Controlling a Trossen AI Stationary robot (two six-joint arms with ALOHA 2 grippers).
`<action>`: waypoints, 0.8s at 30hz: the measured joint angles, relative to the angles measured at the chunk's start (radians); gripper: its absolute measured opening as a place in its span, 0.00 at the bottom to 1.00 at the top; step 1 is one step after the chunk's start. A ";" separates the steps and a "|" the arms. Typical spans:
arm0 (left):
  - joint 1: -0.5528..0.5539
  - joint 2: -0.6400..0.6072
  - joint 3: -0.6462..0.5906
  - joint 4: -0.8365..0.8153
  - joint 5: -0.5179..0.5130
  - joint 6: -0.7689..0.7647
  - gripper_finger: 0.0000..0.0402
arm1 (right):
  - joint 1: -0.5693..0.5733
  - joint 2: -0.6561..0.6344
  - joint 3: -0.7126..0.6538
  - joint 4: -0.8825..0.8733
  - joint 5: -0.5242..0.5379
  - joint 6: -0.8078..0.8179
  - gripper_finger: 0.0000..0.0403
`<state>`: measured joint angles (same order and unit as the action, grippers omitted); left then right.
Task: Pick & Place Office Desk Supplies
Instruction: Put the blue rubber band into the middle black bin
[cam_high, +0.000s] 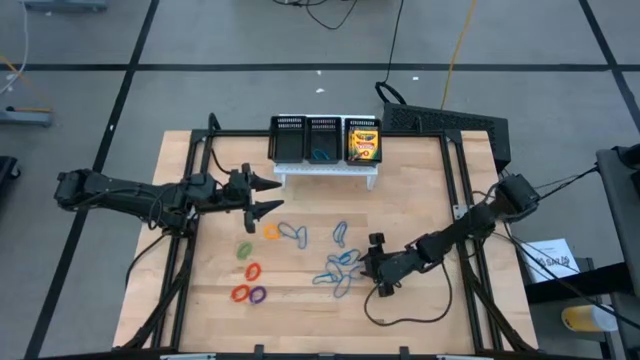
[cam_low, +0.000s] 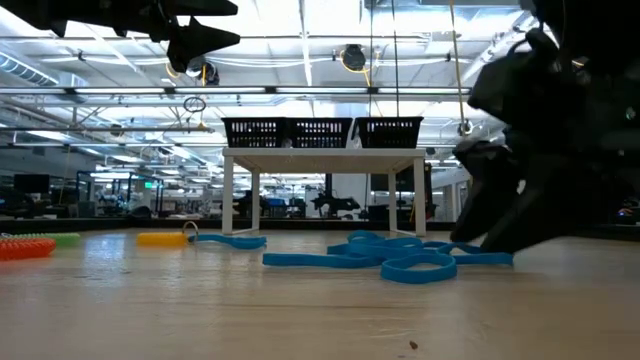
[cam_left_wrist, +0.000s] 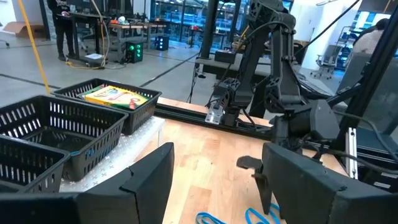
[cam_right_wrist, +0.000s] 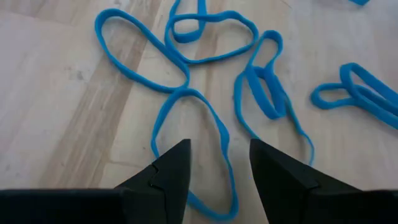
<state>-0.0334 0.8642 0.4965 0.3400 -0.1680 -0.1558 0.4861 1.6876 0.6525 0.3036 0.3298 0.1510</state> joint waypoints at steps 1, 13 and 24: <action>0.000 0.000 0.000 0.000 0.000 0.000 0.64 | 0.000 0.010 0.001 0.002 -0.001 0.000 0.39; 0.000 0.000 0.000 0.002 0.000 0.001 0.64 | -0.001 0.005 0.001 -0.005 -0.006 -0.002 0.20; 0.000 0.000 0.000 0.001 0.000 0.003 0.64 | -0.003 -0.002 0.000 0.000 -0.018 -0.061 0.01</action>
<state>-0.0334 0.8642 0.4969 0.3412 -0.1677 -0.1528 0.4835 1.6857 0.6525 0.3035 0.3117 0.0898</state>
